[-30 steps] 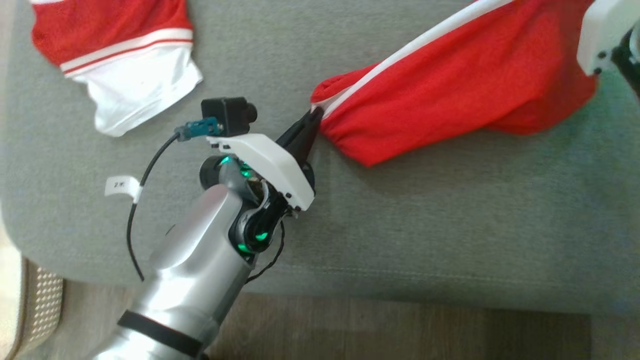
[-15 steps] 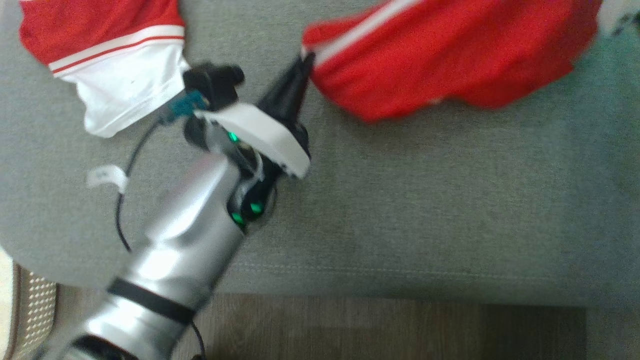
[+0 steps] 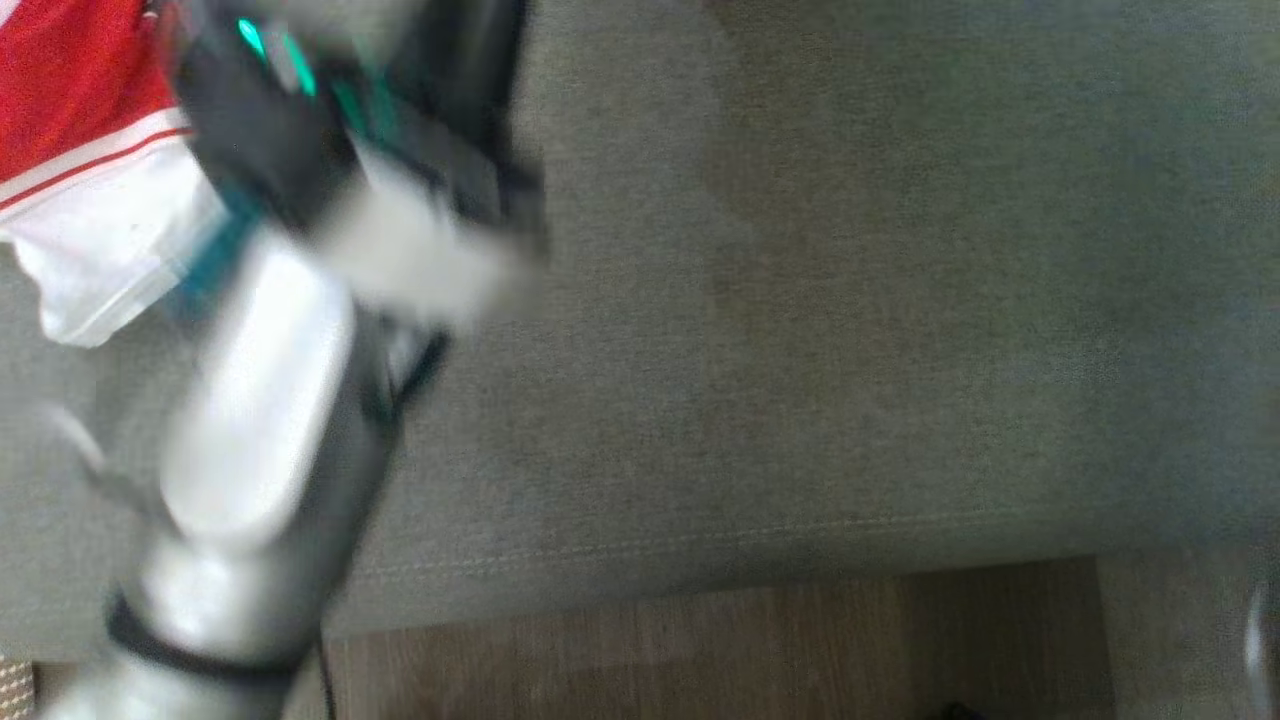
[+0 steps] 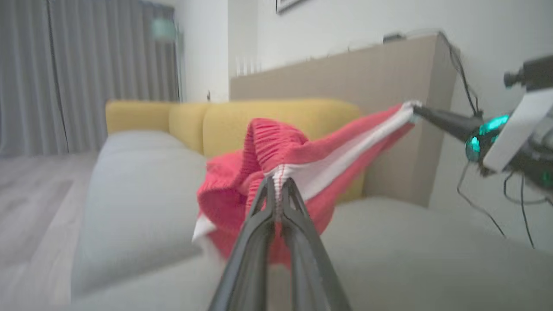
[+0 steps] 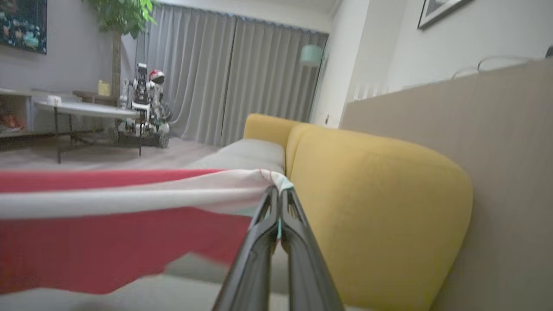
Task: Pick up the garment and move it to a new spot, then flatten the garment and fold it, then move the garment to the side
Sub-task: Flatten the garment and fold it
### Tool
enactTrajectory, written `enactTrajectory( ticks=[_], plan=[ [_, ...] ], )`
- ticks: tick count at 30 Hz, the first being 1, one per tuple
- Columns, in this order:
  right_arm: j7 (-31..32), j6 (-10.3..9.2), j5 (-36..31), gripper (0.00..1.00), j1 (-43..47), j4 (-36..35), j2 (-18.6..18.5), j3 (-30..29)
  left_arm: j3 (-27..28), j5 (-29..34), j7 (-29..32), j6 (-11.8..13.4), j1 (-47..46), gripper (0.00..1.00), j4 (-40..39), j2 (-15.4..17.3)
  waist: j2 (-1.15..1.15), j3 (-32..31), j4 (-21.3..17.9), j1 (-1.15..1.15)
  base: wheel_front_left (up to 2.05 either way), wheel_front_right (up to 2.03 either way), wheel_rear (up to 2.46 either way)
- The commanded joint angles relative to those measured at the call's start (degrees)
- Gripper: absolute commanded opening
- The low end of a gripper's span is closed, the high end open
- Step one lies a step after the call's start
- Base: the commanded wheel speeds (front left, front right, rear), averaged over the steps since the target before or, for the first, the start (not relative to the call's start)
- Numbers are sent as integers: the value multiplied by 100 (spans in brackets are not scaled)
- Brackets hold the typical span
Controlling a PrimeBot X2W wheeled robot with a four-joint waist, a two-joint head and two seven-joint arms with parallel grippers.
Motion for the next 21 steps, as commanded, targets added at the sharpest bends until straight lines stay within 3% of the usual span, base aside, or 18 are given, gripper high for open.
enactTrajectory(
  ticks=[1, 7, 8, 10, 11, 12, 16, 21],
  plan=[
    [115, -3, 116, 0, 721, -416, 101, -3, 86, 132, -20, -34, 628, 0, -192, 264, 0, -10, -69, 0, 0, 0, 0],
    [814, -3, 421, 0, 3530, -1587, 434, -409, -92, 224, -21, -145, 2467, 0, 183, 238, 0, -17, 12, 0, 0, 0, 0],
    [990, -3, 490, 9, 3984, -1719, 540, -443, -155, 216, -21, -164, 2656, 2, 322, 223, 0, -28, 38, 0, 0, 0, 0],
    [1415, -3, 715, 65, 4800, -1969, 671, -347, -359, 173, -21, -197, 2967, 48, 642, 207, 0, -57, 80, 0, 0, 0, 0],
    [1613, -3, 834, 91, 5146, -2129, 686, -304, -472, 120, -21, -211, 3071, 98, 760, 198, 0, -68, 95, 0, 0, 0, 0],
    [1790, -3, 914, 100, 5431, -2305, 699, -328, -524, 29, -21, -219, 3162, 100, 868, 184, 0, -75, 100, 0, 0, 0, 0],
    [2154, -3, 735, 100, 5919, -3118, 693, -739, -410, -279, -21, -232, 3272, 100, 826, 208, 0, -103, 54, 0, 0, 0, 0],
    [2317, -3, 417, 100, 5761, -3646, 812, -923, 304, -611, -21, -180, 3032, 100, 351, 148, 0, -174, 36, 0, 0, 0, 0]
  ],
)
